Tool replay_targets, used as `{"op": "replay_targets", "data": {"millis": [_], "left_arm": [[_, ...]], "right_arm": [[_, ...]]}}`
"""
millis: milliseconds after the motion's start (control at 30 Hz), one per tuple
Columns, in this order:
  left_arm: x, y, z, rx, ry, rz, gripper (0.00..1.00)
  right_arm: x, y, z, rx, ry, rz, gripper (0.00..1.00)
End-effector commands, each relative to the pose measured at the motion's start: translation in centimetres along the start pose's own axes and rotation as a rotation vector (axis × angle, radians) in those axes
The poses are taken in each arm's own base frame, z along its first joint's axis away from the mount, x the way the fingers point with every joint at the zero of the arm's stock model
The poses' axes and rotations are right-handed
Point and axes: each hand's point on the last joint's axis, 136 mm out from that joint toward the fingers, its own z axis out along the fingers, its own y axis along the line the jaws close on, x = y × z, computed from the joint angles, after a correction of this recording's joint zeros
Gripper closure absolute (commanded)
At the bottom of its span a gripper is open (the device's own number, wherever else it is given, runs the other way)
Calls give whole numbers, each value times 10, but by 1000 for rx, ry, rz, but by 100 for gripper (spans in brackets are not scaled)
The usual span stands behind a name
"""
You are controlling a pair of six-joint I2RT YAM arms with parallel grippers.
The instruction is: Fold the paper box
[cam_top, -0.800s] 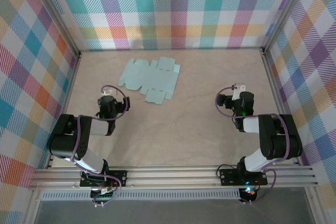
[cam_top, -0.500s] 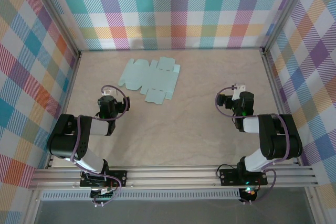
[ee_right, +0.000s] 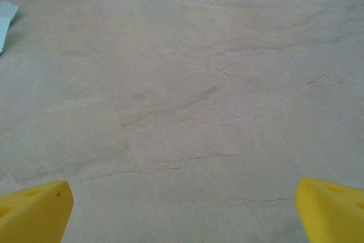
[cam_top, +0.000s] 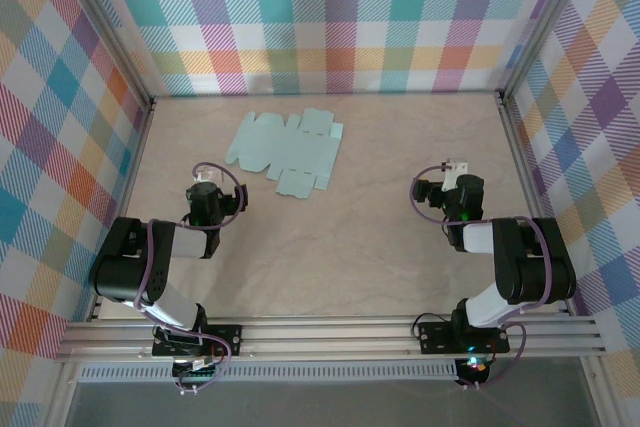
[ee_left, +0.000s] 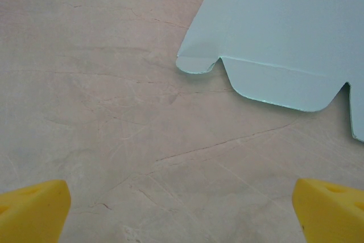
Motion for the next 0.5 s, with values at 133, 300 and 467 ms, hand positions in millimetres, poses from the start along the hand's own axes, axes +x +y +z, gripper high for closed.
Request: {"op": "replay_targets", "data": {"millis": [133, 300, 467], "left_arm": [[-25, -5, 0, 46, -39, -16, 0], [-59, -10, -29, 21, -52, 14, 0], [-79, -27, -53, 60, -25, -45, 0]], "right_arm": [[-16, -7, -4, 42, -67, 14, 0], [-33, -8, -19, 62, -53, 30, 0], [-40, 10, -35, -15, 76, 142, 0]]}}
